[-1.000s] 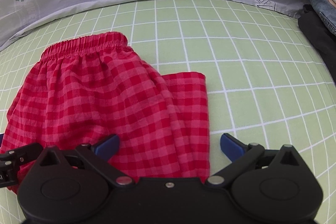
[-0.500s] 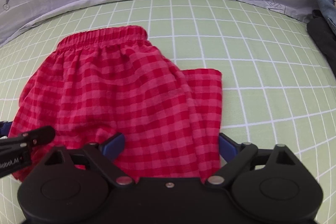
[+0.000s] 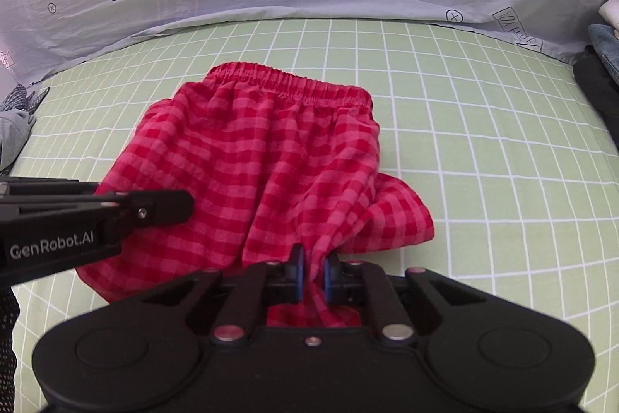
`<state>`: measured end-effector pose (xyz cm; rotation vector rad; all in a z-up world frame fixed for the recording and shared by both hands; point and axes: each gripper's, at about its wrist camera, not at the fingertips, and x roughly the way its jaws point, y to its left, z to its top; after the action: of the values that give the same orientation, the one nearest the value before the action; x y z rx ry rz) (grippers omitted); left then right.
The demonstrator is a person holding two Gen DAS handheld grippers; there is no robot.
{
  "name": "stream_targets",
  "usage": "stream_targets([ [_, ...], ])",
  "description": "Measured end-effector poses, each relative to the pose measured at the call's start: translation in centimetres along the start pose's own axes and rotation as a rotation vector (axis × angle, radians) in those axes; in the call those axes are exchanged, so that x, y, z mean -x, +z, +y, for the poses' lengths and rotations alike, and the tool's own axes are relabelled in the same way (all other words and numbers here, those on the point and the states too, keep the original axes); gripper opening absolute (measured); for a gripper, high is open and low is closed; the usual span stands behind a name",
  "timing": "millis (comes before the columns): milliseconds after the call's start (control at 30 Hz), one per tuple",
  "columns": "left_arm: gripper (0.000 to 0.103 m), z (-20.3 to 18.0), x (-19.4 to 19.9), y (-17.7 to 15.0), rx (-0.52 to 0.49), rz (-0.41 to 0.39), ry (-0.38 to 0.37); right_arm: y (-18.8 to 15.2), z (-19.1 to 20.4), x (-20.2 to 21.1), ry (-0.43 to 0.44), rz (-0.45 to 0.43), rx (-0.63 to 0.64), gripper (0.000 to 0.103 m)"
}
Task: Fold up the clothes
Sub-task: 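Grasp the folded pants with the right gripper while the left gripper grasps them too, then carry the folded pants with both grippers onto the folded clothes stack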
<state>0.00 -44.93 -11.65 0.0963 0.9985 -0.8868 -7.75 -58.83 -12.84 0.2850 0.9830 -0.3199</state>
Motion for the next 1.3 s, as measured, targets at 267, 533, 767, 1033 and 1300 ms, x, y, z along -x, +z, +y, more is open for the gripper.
stream_targets([
  [267,0.007,-3.9,2.2,-2.6,-0.04,0.009,-0.097,-3.4,-0.3,5.1,-0.073,-0.035,0.008,0.01],
  [533,0.008,-11.9,0.9,-3.9,-0.153,0.037,-0.172,-7.3,-5.9,9.4,-0.18,-0.08,-0.089,0.01],
  [767,0.008,-22.5,-0.5,-3.3,-0.217,-0.028,-0.178,-10.0,-15.1,12.9,-0.199,-0.189,-0.116,0.01],
  [1033,0.008,-36.8,-2.0,-1.6,-0.204,-0.189,-0.182,-8.5,-28.5,21.0,-0.167,-0.378,0.035,0.01],
  [1300,0.013,-45.9,-8.3,-1.1,-0.244,-0.168,-0.154,-7.5,-41.0,23.5,-0.265,-0.391,0.017,0.01],
])
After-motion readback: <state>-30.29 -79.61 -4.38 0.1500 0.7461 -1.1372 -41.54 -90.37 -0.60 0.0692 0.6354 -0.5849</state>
